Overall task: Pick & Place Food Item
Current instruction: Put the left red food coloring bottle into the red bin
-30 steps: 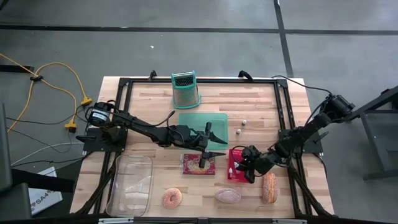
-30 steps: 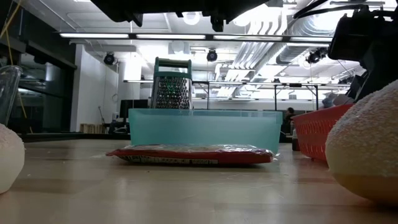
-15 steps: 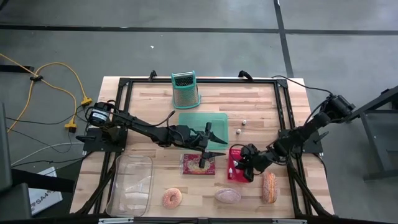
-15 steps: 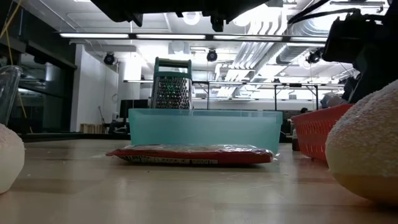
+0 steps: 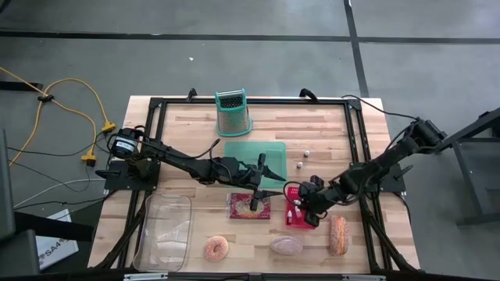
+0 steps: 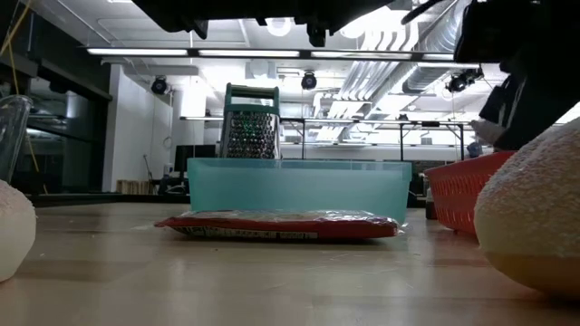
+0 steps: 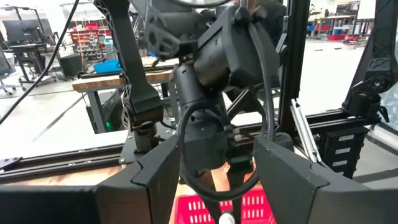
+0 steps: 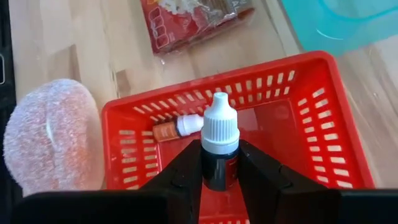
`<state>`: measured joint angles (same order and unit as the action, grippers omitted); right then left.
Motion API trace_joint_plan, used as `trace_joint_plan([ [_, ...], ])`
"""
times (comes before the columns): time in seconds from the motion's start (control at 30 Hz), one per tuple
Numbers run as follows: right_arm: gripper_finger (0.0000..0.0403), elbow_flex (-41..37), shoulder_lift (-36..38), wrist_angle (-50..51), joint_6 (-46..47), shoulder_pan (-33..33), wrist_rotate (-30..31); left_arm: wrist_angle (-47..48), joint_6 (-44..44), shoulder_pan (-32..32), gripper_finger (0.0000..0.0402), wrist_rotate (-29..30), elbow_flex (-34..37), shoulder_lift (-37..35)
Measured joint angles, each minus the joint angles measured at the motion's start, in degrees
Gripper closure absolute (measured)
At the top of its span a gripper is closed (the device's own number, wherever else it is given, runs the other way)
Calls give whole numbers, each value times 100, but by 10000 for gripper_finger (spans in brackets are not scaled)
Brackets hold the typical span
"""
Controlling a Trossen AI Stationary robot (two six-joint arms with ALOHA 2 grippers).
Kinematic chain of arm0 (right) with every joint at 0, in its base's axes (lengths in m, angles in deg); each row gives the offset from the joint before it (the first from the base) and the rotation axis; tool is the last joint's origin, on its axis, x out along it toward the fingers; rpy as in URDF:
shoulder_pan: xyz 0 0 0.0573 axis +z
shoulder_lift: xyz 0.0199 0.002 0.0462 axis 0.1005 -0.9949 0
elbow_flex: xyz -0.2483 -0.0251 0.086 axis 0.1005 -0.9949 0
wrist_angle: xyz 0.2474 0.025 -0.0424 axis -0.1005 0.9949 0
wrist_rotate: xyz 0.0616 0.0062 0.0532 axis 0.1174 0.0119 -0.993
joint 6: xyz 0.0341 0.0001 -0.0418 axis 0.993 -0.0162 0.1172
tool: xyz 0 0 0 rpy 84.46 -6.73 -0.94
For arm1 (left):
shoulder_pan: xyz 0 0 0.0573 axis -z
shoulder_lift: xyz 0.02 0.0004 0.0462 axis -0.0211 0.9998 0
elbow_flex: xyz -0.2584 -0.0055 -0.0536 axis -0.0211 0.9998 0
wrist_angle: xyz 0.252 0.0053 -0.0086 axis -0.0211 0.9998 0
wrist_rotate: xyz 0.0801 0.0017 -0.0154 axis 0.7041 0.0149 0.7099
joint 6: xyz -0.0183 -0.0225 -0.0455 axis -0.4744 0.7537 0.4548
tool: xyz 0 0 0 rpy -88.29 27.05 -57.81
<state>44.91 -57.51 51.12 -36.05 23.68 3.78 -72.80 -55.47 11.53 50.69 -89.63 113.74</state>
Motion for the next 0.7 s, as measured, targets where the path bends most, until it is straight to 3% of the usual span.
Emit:
trace_joint_plan([
  [0.7,315,51,-661,18,-48,2,-432,95,0,-1,203,0,2,0],
])
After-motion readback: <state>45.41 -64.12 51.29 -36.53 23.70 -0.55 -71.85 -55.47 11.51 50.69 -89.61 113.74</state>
